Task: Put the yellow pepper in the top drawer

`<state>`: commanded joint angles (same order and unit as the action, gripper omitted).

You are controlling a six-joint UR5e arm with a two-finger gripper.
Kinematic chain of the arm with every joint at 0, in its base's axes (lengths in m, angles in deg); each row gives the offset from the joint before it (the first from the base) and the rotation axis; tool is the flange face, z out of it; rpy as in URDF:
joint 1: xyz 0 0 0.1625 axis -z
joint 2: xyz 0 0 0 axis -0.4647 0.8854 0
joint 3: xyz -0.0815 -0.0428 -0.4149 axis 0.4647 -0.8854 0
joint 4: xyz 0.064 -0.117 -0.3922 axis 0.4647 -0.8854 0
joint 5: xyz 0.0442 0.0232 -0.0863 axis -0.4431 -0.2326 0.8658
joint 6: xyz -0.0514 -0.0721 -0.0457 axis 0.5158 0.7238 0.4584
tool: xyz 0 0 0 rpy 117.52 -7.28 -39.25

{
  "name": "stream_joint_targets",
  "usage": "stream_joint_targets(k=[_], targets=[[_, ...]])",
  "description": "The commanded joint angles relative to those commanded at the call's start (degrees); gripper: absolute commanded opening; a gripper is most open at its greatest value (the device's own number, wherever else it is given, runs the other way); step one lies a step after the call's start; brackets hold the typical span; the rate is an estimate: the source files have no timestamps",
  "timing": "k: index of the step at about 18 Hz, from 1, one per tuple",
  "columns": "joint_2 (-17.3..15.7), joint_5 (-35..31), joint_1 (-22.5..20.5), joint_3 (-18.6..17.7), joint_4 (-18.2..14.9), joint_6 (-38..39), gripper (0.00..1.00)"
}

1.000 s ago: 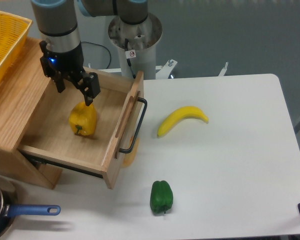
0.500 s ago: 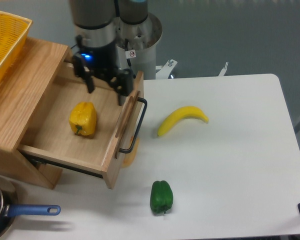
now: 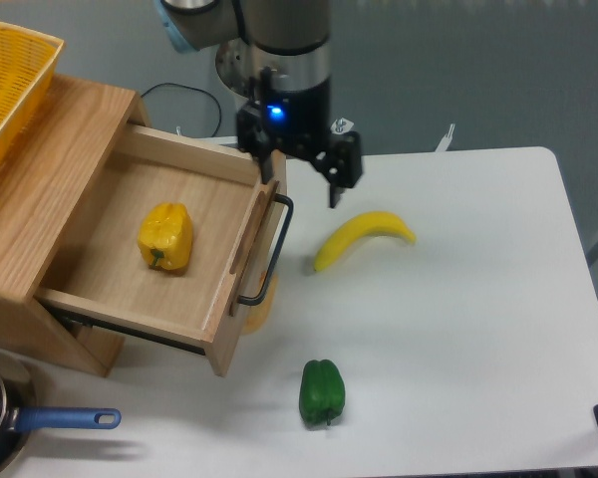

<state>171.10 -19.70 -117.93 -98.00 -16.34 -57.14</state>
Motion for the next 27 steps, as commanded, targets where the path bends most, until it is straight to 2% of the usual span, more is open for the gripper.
stream_joint_targets(k=[4, 8, 10, 13, 16, 22, 27], targets=[[1.4, -0.4, -5.7, -1.8, 0.9, -10.1, 1.00], [2.6, -0.6, -12.6, -5.6, 1.2, -30.5, 1.00], [3.5, -0.7, -15.4, -7.0, 2.5, -37.6, 1.00], [6.0, -2.0, -17.2, -7.1, 3.0, -39.6, 1.00], [8.7, -7.6, -17.2, -7.1, 3.3, -42.6, 1.00], [14.0, -7.4, -17.4, -7.1, 4.7, -43.9, 1.00], [14.6, -7.3, -16.8, -7.1, 5.5, -43.8, 1.00]])
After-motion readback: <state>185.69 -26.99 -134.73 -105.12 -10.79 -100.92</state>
